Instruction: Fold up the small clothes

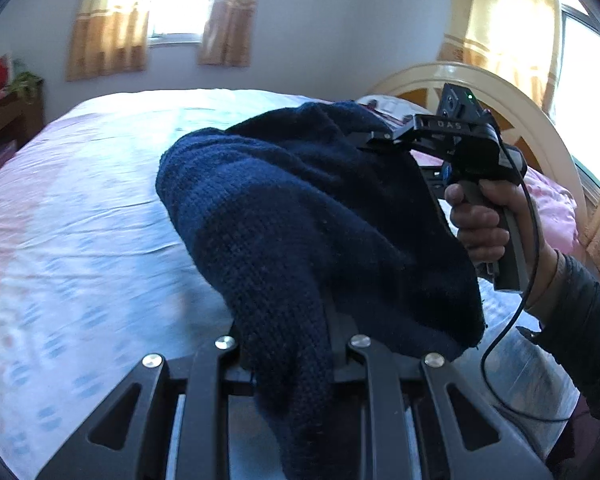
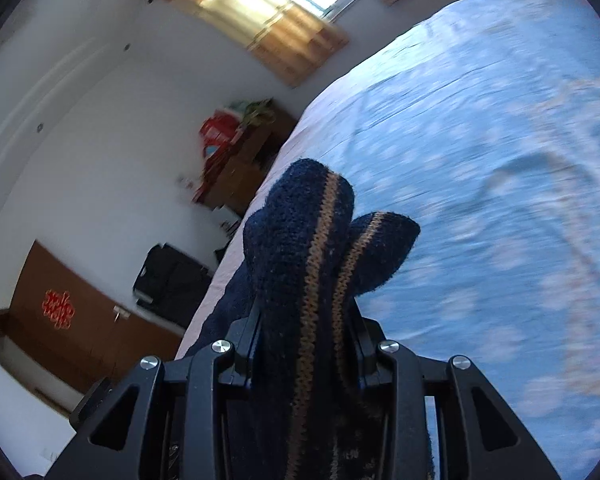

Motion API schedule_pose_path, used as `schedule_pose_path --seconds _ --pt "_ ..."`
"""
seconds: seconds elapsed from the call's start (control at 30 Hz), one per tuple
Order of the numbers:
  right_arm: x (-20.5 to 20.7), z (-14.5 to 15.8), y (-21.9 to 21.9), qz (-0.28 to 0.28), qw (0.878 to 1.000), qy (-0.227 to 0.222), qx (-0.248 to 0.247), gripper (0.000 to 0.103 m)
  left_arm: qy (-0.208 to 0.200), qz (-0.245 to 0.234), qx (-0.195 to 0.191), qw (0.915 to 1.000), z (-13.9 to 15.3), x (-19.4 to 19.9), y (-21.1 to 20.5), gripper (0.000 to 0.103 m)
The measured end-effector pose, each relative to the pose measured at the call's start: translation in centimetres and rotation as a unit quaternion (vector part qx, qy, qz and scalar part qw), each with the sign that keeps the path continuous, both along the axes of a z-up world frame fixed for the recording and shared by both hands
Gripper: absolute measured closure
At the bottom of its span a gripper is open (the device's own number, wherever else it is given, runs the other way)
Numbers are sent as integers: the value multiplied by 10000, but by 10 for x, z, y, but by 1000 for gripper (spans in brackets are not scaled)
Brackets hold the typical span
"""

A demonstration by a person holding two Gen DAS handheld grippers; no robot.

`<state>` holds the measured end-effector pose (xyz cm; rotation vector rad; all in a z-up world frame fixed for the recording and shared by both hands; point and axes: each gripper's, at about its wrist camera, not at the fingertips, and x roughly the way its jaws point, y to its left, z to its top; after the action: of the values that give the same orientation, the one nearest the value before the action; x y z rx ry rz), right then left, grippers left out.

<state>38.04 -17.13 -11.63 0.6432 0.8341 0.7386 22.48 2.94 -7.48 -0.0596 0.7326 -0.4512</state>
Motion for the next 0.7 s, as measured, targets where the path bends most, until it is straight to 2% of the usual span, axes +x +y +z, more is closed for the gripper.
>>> schedule_pose_path --seconds 0.4,0.67,0.7 --pt "1 -8 159 1024 9947 69 -3 68 -21 1022 93 9947 -8 -59 104 80" --pt "10 -19 231 1448 9892 179 -157 68 38 1455 -4 9893 -19 -76 133 80" --pt "12 -20 237 1482 9886 204 -181 68 52 1488 -18 9889 -18 -76 127 80"
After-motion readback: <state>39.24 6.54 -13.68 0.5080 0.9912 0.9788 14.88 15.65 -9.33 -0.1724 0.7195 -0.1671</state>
